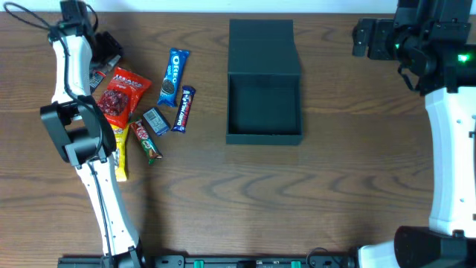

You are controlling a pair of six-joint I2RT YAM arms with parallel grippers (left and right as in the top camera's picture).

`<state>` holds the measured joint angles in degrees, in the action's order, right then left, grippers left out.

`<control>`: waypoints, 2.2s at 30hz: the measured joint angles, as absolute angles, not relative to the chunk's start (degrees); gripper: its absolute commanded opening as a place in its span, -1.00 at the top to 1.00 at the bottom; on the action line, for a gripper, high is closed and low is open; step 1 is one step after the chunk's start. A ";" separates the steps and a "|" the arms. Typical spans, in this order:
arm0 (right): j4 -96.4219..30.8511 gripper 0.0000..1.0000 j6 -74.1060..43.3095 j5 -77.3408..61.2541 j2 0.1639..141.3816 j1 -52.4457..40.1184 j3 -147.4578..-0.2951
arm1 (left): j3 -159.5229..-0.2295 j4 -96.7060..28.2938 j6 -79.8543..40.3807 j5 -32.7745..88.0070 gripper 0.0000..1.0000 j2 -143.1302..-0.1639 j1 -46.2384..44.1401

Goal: Pack container

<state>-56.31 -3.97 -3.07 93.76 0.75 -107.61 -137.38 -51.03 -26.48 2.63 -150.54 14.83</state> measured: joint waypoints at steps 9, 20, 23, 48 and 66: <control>-56.21 -0.98 -7.27 -3.20 93.76 0.75 -107.57 | -137.64 -49.80 -27.33 3.29 -0.40 -151.59 15.22; -55.40 -0.98 -8.58 -3.20 93.76 0.75 -107.55 | -137.71 -49.65 -27.16 4.73 0.89 -151.76 16.27; -55.24 -0.99 -8.60 -3.20 93.76 0.75 -107.57 | -137.86 -50.15 -27.18 4.73 0.89 -151.76 16.29; -55.05 -0.98 -8.60 -3.20 93.76 0.75 -107.55 | -167.35 -73.69 -22.65 -0.10 0.88 -155.28 12.58; -53.82 -0.99 -8.62 -4.29 93.76 0.75 -107.55 | -159.94 -68.07 -23.59 -12.47 -0.15 -155.28 6.24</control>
<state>-53.82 -8.62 -4.29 93.76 0.75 -107.55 -159.94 -68.07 -23.59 -12.47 -155.28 6.24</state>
